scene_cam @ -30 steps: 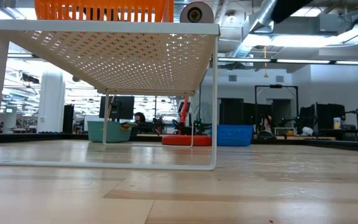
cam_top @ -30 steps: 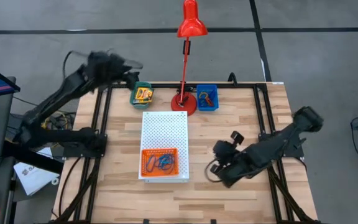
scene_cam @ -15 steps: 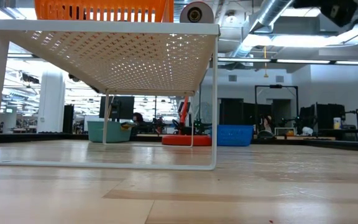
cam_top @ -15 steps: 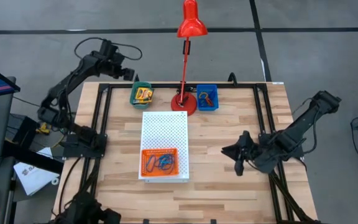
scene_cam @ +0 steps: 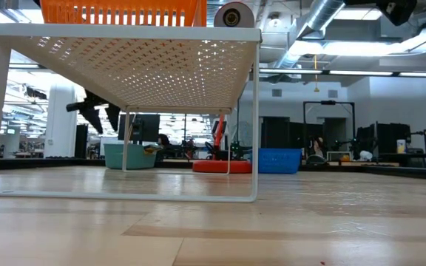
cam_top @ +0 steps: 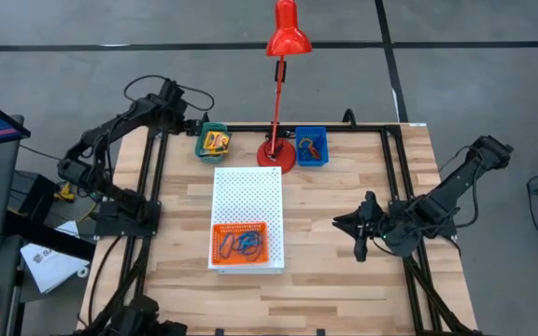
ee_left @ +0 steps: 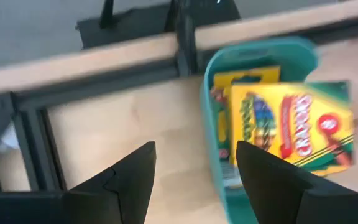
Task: Pick & Place Office Desk Supplies
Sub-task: Put the green bin on the shelf containing crayon boxes
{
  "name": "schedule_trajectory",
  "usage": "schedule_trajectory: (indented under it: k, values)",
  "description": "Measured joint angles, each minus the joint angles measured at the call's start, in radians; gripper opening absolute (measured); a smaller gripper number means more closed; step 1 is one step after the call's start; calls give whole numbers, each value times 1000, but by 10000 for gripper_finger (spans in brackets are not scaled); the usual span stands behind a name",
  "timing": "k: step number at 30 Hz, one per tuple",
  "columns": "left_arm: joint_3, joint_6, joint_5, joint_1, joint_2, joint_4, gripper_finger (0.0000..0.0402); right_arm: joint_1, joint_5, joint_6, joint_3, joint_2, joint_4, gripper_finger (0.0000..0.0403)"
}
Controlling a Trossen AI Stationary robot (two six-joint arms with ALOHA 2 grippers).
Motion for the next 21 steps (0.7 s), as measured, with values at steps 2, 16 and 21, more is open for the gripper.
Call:
schedule_trajectory:
  k: [2, 16, 21]
  values:
    - [-29, -13, -3, -14, 0, 8, 218, 0, 0, -2, 0, 1, -4, 56]
    - [-127, -66, -10, -101, 0, 84, 215, 3, -6, -27, 0, 3, 22, 56]
    - [-166, -92, -10, -102, 3, 129, 182, 3, -8, -56, 0, 3, 47, 56]
